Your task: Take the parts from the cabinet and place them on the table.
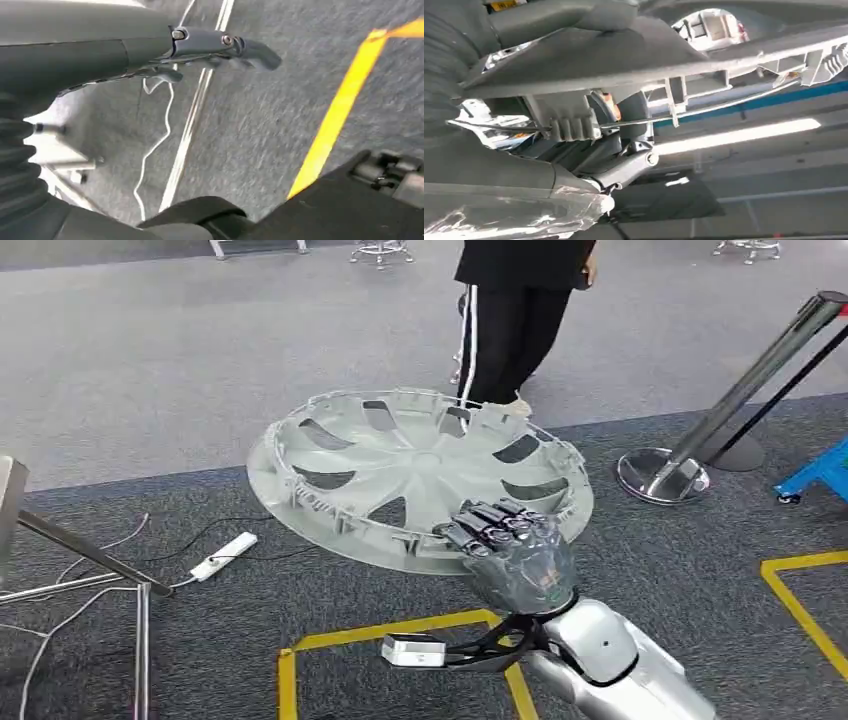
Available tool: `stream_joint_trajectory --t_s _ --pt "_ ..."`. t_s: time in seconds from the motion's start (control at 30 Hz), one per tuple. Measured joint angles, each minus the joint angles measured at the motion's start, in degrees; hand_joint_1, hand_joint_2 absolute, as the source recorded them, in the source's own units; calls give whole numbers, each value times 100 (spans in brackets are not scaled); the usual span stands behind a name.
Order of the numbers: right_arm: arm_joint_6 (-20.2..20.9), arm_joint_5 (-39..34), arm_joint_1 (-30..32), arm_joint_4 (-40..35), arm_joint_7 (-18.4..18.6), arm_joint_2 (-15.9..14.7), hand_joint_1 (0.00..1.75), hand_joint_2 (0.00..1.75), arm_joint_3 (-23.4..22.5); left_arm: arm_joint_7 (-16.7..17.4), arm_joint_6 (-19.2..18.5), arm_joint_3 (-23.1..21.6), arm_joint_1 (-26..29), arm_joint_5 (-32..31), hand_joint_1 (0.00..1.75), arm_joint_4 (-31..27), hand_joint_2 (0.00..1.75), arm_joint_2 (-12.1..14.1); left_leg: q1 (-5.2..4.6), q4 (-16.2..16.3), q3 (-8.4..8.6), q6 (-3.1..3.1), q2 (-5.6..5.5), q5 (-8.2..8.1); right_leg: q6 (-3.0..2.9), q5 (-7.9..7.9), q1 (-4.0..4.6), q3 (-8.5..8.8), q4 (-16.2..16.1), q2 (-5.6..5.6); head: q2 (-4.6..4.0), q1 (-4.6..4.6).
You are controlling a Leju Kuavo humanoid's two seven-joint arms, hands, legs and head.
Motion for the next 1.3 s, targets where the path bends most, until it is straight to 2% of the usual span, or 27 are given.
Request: stream_joint_trajectory --t_s 0.03,0.1,0.13,0.17,0.2,0.27,0.33,0.4,0.43,0.47,0.5,0.53,0.6,0.63,0.7,0.77,0.8,0.87,0.9,0.97,1.0,1.07,1.13,1.17,1.2,1.23,1.3 --pt "-2 0 3 0 2 0 175 175 0 0 2 0 3 4 0 0 175 4 -14 85 -60 103 -54 9 17 11 18 7 -22 -61 0 61" --pt "0 0 -7 2 0 -2 175 175 2 -2 2 0 7 2 0 0 175 9 -8 108 -88 156 -213 -5 30 -32 -5 46 -5 -193 0 79" --pt "-2 0 -10 0 0 -2 175 175 7 -2 0 0 7 4 0 0 175 11 -15 103 -62 209 -298 -7 75 -101 -44 14 34 -103 0 86" --pt "-2 0 -9 0 -2 -2 175 175 11 -7 0 0 7 4 0 0 175 11 -16 103 -44 235 -349 -8 77 -239 -80 -47 250 214 0 105" --pt "-2 -2 -7 0 -2 -2 175 175 20 -7 0 0 4 4 0 0 175 9 -19 102 -39 248 -410 -10 67 -409 -69 -232 638 372 0 125" --pt "-2 -2 -4 0 -5 -11 175 175 31 -9 0 0 8 4 0 0 175 0 -54 103 -37 319 -536 -20 31 -744 -28 -784 1627 484 0 184" --pt "-2 -2 -2 0 -2 -15 175 175 37 -13 -2 0 10 4 0 0 175 -11 -99 103 -16 348 -696 -32 -53 -675 24 -1052 1908 515 0 182" --pt "-2 -2 -2 2 -2 -20 175 175 50 -11 -9 0 10 4 0 0 175 -37 -117 103 30 374 -861 -50 -171 -162 94 -821 1232 586 0 184" --pt "-2 2 -3 0 0 -20 175 175 55 -13 -13 0 9 2 0 -2 175 -50 -118 103 50 378 -940 -58 -233 162 131 -582 655 734 0 188" --pt "-2 9 -4 0 2 -22 175 175 55 -11 -17 0 8 -2 0 -2 175 -61 -108 101 50 381 -1000 -66 -272 291 138 -451 291 942 0 191" --pt "-2 22 -5 9 8 -29 175 175 57 -11 -32 0 -4 -11 0 -2 175 -81 -135 122 9 369 -1068 -73 -281 254 84 -338 191 1088 0 160" --pt "-2 26 -20 11 13 -29 175 175 61 -13 -44 0 -3 -13 0 -4 175 -88 -98 117 -31 344 -1128 -59 -236 184 114 -290 104 1021 0 189" --pt "-2 28 -30 24 19 -31 175 175 63 -11 -66 0 -10 -18 0 -4 175 -81 -71 75 -48 278 -1229 -34 -224 173 115 -285 96 923 0 206" --pt "-2 31 -31 35 20 -29 175 175 63 -11 -87 -2 -16 -22 0 -4 175 -79 -105 92 -43 257 -1222 -67 -215 185 61 -236 -9 826 0 199" --pt "-2 22 -28 55 35 -31 175 175 68 2 -118 -7 -33 -53 0 -4 175 -70 -164 390 -152 214 -624 -330 -234 191 67 -163 -78 696 0 180" --pt "-2 17 -27 92 37 -35 175 175 68 13 -125 -4 -84 -70 0 -4 175 -42 -162 1258 -539 169 -496 -761 -253 175 68 -157 -77 518 0 182" --pt "-2 17 -27 112 37 -35 175 175 70 20 -125 -4 -105 -70 0 -4 175 -33 -161 1577 -674 143 -483 -855 -255 167 67 -157 -76 433 0 184" --pt "-2 15 -27 138 37 -35 175 175 81 22 -131 -6 -109 -72 0 -4 175 -22 -146 1515 -604 102 -454 -662 -247 152 64 -142 -71 289 0 182" --pt "-2 15 -27 149 37 -35 175 175 83 24 -148 -9 -96 -79 0 -4 175 -20 -134 1125 -399 88 -415 -404 -233 140 62 -129 -63 216 0 182" --pt "-2 15 -28 151 37 -35 175 175 85 33 -186 -13 -39 -81 0 -4 175 -11 -128 221 46 65 -122 30 -191 109 57 -106 -40 117 0 182" --pt "-2 15 -30 151 37 -37 175 175 85 42 -190 -18 -20 -83 0 -2 175 -24 -200 132 75 50 92 -52 -171 109 103 -124 -26 79 0 164" --pt "-2 15 -34 155 37 -37 175 175 85 42 -194 -20 -15 -83 0 -2 175 -7 -191 11 49 217 -22 -60 -144 118 140 -173 15 -50 0 186" --pt "-2 13 -51 166 37 -37 175 175 89 41 -201 -20 -7 -92 0 -2 175 -7 -193 -3 54 295 -178 -39 -111 90 126 -129 21 -216 0 175" --pt "-2 13 -56 168 37 -37 175 175 94 42 -208 -22 -6 -98 0 -2 175 -9 -162 -10 71 332 -238 -27 -55 18 95 -179 75 -76 0 178" --pt "-2 9 -58 173 37 -37 175 175 100 42 -214 -24 -20 -98 0 -2 175 -9 -149 -10 72 374 -301 -25 -23 -136 72 -260 318 214 0 197" --pt "-2 7 -55 181 39 -39 175 175 107 41 -223 -33 -25 -103 0 -2 175 -13 -142 -10 68 398 -363 -13 -2 -336 61 -441 723 376 0 210" --pt "-2 7 -56 203 39 -53 175 175 125 41 -227 -42 -25 -114 0 -2 175 -22 -140 -10 62 415 -501 -5 17 -671 56 -887 1653 483 0 223"
